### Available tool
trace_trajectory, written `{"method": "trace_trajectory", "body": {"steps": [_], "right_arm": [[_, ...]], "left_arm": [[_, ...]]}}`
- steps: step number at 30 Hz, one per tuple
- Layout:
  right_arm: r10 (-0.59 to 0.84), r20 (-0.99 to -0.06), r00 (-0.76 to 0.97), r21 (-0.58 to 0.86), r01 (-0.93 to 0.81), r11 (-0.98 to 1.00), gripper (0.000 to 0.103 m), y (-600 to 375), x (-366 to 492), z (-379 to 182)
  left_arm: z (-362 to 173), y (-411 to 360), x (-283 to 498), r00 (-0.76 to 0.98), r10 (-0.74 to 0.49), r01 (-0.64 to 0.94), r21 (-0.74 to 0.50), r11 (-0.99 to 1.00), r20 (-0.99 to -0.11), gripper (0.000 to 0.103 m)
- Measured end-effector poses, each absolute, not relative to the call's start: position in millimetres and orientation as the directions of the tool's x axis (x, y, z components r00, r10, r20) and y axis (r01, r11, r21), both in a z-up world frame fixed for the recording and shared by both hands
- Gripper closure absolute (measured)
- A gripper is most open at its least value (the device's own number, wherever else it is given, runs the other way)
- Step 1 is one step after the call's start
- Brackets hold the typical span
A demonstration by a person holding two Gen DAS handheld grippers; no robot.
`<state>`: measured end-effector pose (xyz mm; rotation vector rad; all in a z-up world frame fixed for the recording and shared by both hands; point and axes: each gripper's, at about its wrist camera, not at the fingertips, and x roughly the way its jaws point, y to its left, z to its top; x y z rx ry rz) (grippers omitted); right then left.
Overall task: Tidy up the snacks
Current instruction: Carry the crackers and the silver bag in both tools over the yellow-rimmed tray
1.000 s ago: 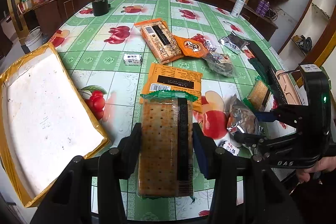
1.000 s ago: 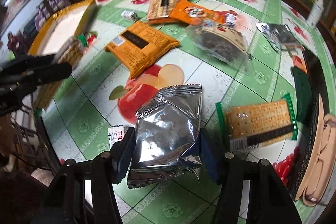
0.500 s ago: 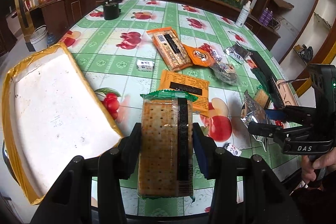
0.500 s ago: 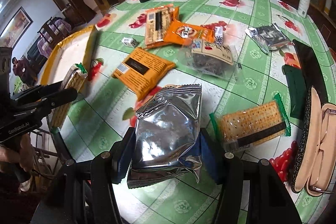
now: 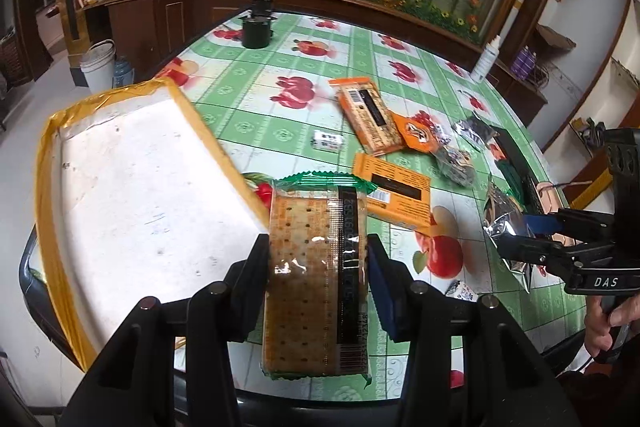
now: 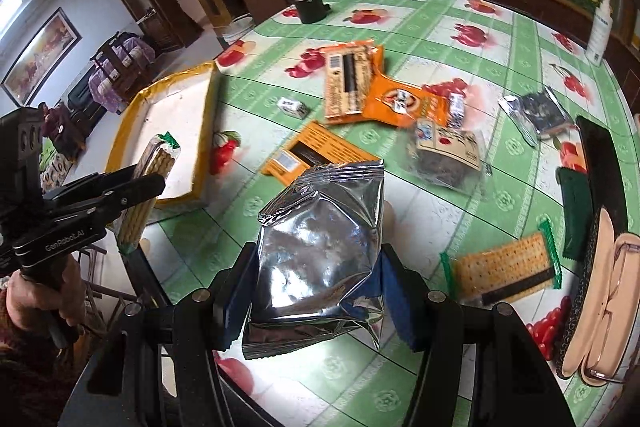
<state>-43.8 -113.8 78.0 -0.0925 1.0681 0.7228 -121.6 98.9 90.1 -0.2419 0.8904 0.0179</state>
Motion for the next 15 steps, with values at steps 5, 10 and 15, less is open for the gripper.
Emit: {"method": "trace_trajectory", "body": {"steps": [5,10,15], "right_arm": [[0.509,-0.819,0.267,0.266,-0.609,0.748,0.039,-97.8,-48.1,86.0],[0.527,-0.813,0.247,0.272,-0.639,0.719,0.039,-78.9,-52.0,92.5],[0.547,-0.809,0.215,0.28,-0.677,0.681,0.039,-54.2,-54.3,98.5]], "left_arm": [[91.9,111.6,-129.5,0.641,-0.064,-0.148,-0.205,0.968,-0.765,0.057],[93.3,124.3,-139.9,0.648,-0.039,-0.183,-0.205,0.961,-0.761,0.057],[96.2,138.1,-151.7,0.652,-0.01,-0.221,-0.202,0.954,-0.758,0.057]]}}
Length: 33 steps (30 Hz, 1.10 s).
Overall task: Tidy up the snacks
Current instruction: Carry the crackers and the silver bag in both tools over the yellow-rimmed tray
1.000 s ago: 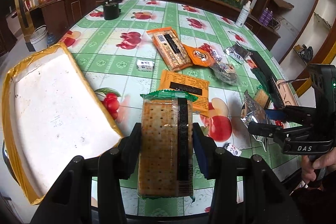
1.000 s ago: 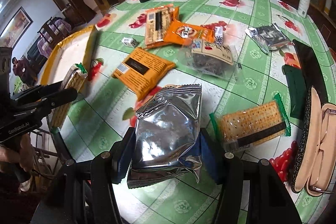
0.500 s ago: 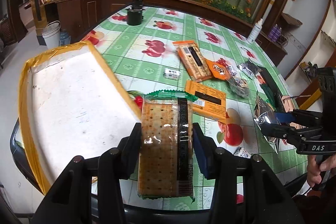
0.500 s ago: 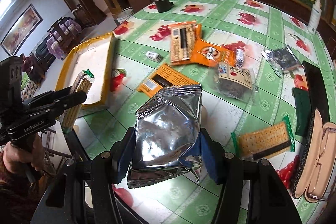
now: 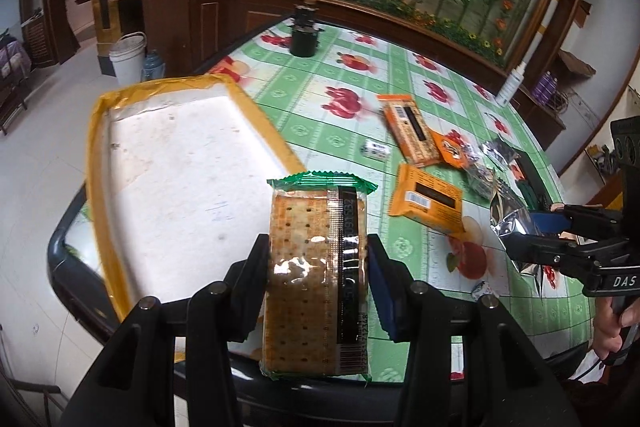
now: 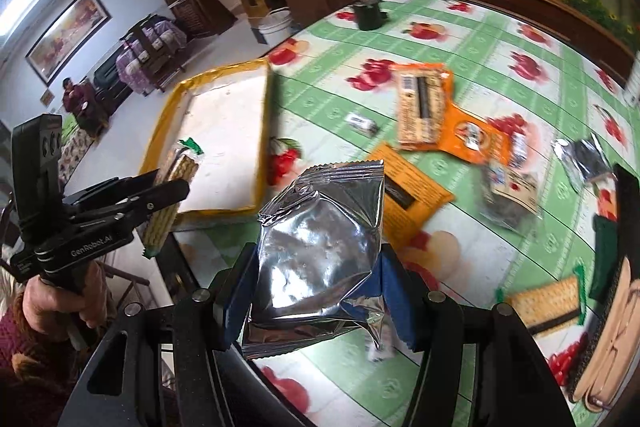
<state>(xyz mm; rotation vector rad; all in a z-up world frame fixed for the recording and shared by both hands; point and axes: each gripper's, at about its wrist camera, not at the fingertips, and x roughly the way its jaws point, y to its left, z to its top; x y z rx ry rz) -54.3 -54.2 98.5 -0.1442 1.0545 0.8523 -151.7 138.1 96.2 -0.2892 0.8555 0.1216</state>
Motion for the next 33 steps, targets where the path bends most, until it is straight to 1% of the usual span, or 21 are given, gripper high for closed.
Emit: {"method": "trace_trajectory", "body": {"steps": [10,15,22,26,30,33], "right_arm": [[0.589,-0.794,0.148,0.289,-0.761,0.58,0.039,15.8,-55.2,114.1],[0.6,-0.79,0.128,0.275,-0.801,0.532,0.039,60.1,-53.7,120.4],[0.594,-0.797,0.105,0.271,-0.818,0.508,0.039,115.8,-33.9,121.8],[0.605,-0.792,0.084,0.311,-0.796,0.519,0.039,140.8,-9.1,122.1],[0.61,-0.789,0.074,0.345,-0.768,0.539,0.039,168.2,20.2,121.4],[0.6,-0.797,0.076,0.339,-0.765,0.548,0.039,188.8,33.6,117.9]], "left_arm": [[102.8,182.9,-169.7,0.64,0.06,-0.305,-0.181,0.935,-0.766,0.057],[104.6,209.6,-166.5,0.638,0.077,-0.341,-0.191,0.921,-0.766,0.057],[99.9,250.2,-135.1,0.621,0.077,-0.383,-0.215,0.898,-0.78,0.057],[87.0,276.9,-109.7,0.595,0.083,-0.42,-0.221,0.88,-0.8,0.057],[75.8,293.4,-86.9,0.575,0.099,-0.431,-0.198,0.88,-0.812,0.057],[67.0,303.9,-71.8,0.561,0.096,-0.439,-0.197,0.877,-0.822,0.057]]}}
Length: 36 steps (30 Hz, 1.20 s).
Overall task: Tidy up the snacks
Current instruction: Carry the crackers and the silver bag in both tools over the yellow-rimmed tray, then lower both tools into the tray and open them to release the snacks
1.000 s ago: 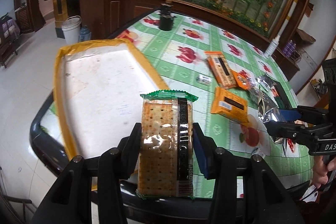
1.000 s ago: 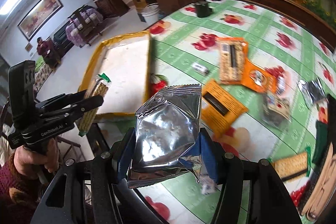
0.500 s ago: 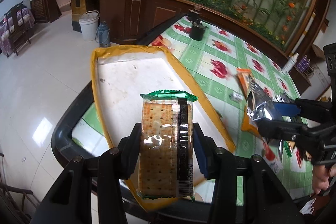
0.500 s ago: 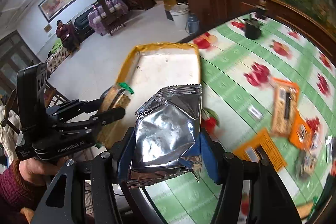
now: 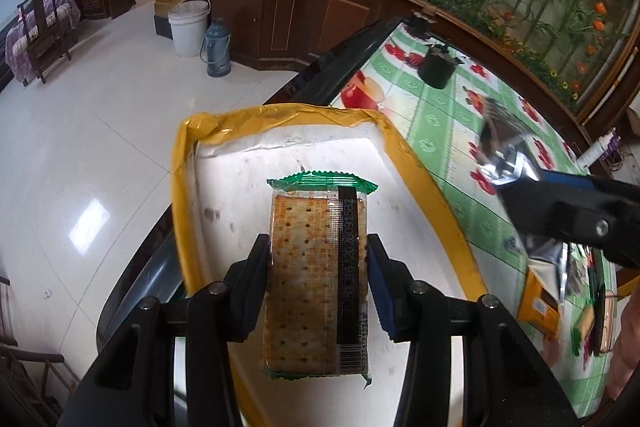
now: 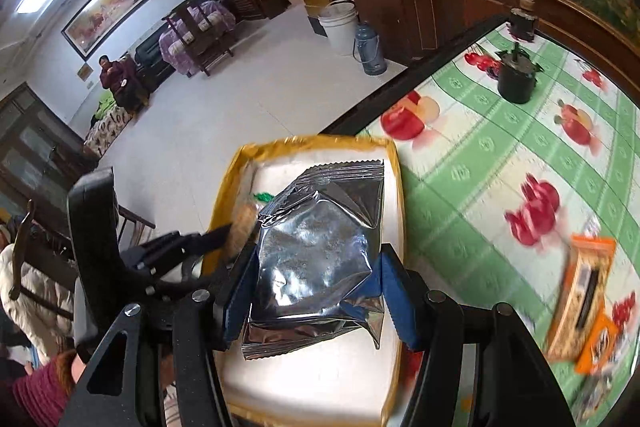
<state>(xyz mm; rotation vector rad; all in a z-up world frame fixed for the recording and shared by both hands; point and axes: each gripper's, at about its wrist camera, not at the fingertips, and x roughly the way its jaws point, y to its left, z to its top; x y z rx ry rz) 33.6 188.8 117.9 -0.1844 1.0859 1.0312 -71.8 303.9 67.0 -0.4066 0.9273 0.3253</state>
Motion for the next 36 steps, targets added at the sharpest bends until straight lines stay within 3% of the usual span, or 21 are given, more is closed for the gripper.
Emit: {"method": "trace_trajectory", "body": {"steps": [12,25,32,36], "right_arm": [[0.549,-0.836,0.017,0.352,-0.751,0.559,0.039,269.7,75.3,65.6],[0.499,-0.867,0.007,0.344,-0.715,0.608,0.038,286.0,91.8,32.1],[0.49,-0.872,0.007,0.35,-0.691,0.633,0.038,284.2,95.8,29.5],[0.503,-0.864,0.011,0.358,-0.687,0.632,0.037,280.1,95.9,35.6]], "left_arm": [[53.5,316.8,-48.7,0.516,0.118,-0.46,-0.158,0.874,-0.849,0.057],[47.5,316.7,-38.2,0.456,0.174,-0.492,-0.084,0.866,-0.873,0.057],[49.1,317.1,-38.0,0.475,0.157,-0.484,-0.109,0.868,-0.866,0.048],[54.6,317.2,-41.4,0.493,0.155,-0.49,-0.126,0.863,-0.856,0.038]]}}
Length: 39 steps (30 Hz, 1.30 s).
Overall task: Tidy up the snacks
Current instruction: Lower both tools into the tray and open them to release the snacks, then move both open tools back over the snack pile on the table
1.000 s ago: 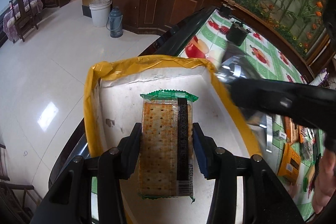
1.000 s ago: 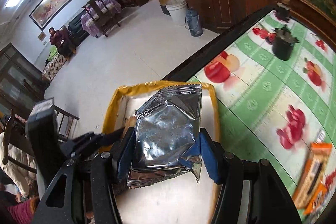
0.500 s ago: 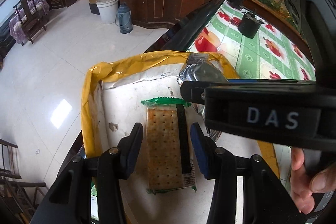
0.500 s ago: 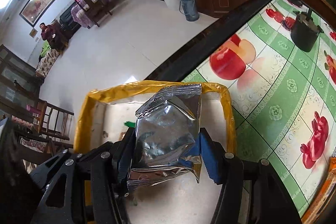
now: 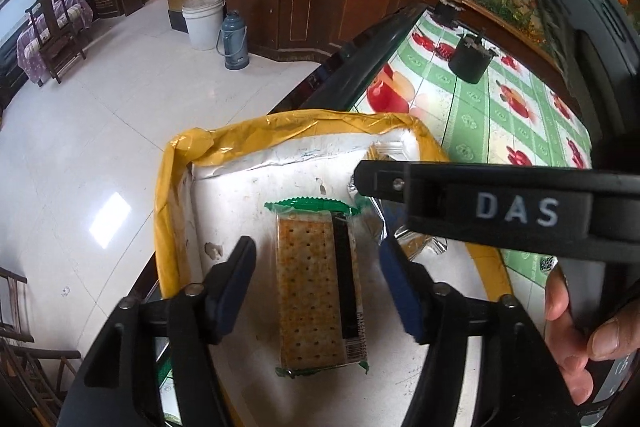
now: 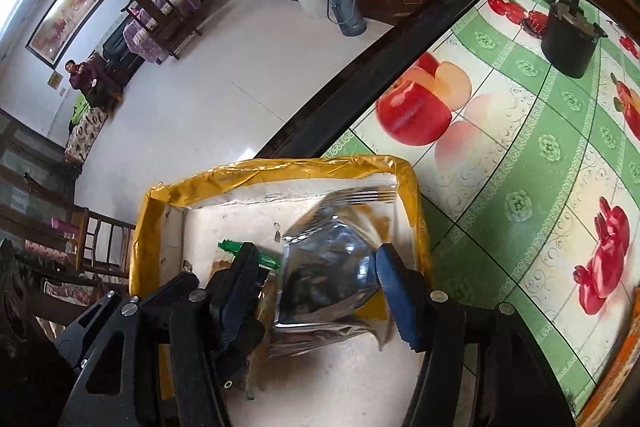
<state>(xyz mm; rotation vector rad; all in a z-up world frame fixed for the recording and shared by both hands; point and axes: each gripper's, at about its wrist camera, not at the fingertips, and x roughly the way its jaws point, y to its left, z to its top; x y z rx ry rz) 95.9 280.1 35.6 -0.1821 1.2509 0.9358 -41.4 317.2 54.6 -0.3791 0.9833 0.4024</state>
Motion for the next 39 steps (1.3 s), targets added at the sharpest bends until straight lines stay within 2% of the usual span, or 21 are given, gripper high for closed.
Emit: {"method": "trace_trajectory", "body": {"steps": [18,29,39], "right_arm": [[0.578,-0.816,0.029,0.427,-0.643,0.636,0.037,207.6,70.1,63.1],[0.619,-0.784,0.039,0.485,-0.584,0.651,0.037,133.2,49.8,72.6],[0.632,-0.767,0.111,0.512,-0.487,0.707,0.037,9.3,32.4,78.0]], "left_arm": [[71.7,294.4,-66.2,0.532,0.147,-0.485,-0.157,0.86,-0.834,0.038],[82.5,233.3,-71.5,0.56,0.089,-0.395,-0.171,0.903,-0.824,0.038],[87.7,161.5,-58.7,0.577,-0.001,-0.268,-0.191,0.944,-0.817,0.038]]}}
